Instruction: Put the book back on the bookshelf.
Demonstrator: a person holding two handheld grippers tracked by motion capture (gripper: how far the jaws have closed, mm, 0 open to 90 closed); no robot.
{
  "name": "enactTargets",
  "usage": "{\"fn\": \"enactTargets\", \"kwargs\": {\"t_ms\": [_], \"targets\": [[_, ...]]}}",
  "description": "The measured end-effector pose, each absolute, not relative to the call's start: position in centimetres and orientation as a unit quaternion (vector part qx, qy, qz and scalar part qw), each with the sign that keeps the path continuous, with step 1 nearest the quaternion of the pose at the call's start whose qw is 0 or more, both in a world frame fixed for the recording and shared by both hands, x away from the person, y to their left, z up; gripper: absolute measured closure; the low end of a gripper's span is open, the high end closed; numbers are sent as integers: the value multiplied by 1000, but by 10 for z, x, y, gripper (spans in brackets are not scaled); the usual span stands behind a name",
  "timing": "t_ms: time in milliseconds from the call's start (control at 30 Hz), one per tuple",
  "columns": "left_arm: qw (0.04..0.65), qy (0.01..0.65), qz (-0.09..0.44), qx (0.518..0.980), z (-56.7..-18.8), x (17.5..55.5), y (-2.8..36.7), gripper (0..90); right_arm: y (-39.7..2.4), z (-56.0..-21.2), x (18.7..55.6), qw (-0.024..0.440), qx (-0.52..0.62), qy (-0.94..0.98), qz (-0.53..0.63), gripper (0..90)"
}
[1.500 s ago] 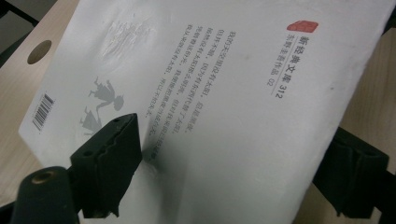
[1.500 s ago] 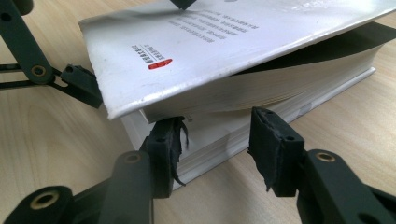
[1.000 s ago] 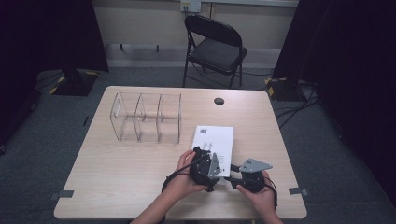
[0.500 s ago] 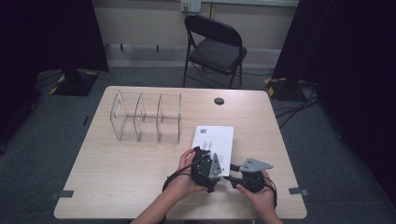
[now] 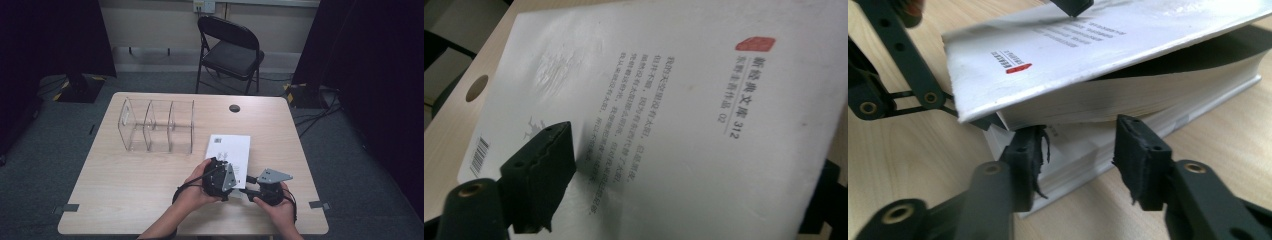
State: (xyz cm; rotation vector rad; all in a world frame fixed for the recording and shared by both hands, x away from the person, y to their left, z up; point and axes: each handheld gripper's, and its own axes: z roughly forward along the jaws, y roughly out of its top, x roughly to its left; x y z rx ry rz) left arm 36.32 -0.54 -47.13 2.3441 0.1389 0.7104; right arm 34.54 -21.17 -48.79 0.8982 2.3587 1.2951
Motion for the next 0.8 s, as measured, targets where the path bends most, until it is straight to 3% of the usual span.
{"fn": "enactTargets", "kwargs": {"t_ms": [267, 333, 367, 800], "targets": [[306, 23, 291, 906, -464, 357, -7, 295, -221, -490, 346, 139, 313, 827, 447, 409], [326, 41, 291, 899, -464, 355, -9, 323, -223, -492, 346, 142, 309, 832, 438, 397], [298, 23, 293, 908, -458, 356, -8, 337, -224, -493, 345, 143, 309, 834, 433, 386], [295, 43, 283, 912, -439, 359, -9, 407, -233, -498, 347, 123, 303, 851, 411, 320]]}}
